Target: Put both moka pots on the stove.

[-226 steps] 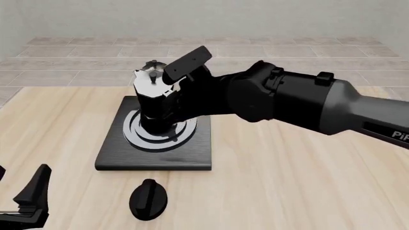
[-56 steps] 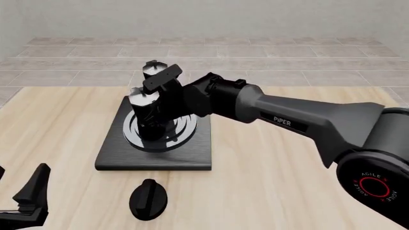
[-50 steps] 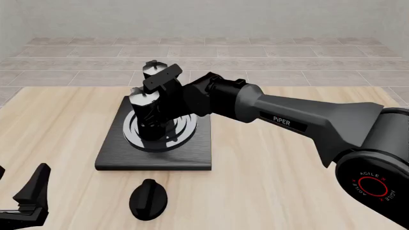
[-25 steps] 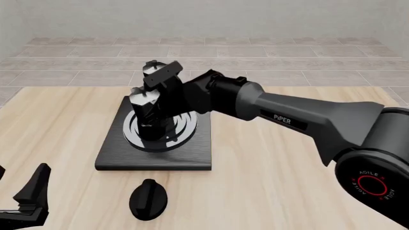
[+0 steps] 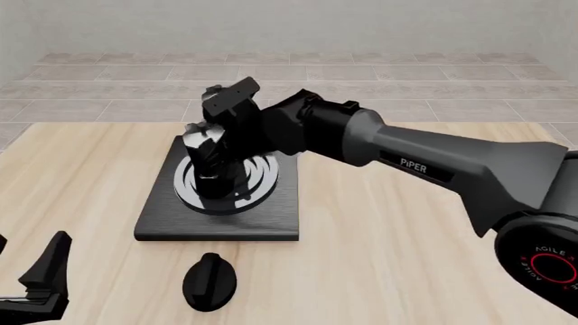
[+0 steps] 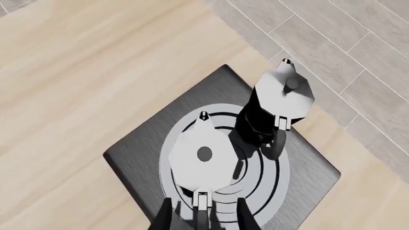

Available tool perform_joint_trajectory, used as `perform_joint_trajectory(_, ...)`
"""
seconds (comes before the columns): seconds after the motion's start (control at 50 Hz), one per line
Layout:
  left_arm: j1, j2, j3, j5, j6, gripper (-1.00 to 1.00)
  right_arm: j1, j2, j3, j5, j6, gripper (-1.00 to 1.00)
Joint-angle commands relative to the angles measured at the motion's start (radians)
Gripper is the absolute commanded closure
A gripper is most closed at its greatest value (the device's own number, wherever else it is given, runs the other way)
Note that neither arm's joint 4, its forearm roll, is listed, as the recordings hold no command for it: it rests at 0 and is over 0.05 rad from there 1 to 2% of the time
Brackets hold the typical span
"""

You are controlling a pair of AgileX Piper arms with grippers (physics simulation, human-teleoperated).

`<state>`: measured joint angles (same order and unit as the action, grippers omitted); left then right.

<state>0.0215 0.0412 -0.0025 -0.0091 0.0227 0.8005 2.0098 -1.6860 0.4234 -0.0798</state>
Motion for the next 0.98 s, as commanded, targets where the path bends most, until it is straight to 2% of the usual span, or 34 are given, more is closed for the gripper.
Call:
perform_joint_trajectory(0.02,0.000,0.001,0.001,-0.003,0.004,-1.00,-0.008,-0.049,0.012,0.028,-0.011,-1.00)
perform_joint_trajectory(0.14,0.000,-0.008,0.000,0.004,0.007,-1.00,-0.018,-0.099,0.035,0.048,-0.032,-1.00)
perform_joint_trajectory(0.38,0.004,-0.021,0.000,0.012,0.007,-1.00,-0.028,-0.259,0.189,0.007,-0.033,-1.00)
perform_joint_trajectory(0.62,-0.002,-0.028,0.000,0.018,0.010,-1.00,-0.041,-0.469,0.413,-0.088,0.056,-1.00)
perform_joint_trajectory(0.66,-0.002,-0.031,0.000,0.021,0.010,-1.00,-0.041,-0.497,0.446,-0.099,0.041,-1.00)
perform_joint_trajectory(0.82,-0.004,-0.030,0.000,0.022,0.012,-1.00,-0.050,-0.611,0.541,-0.121,0.049,-1.00)
perform_joint_trajectory(0.98,-0.007,-0.028,0.000,0.022,0.013,-1.00,-0.044,-0.731,0.626,-0.131,0.081,-1.00)
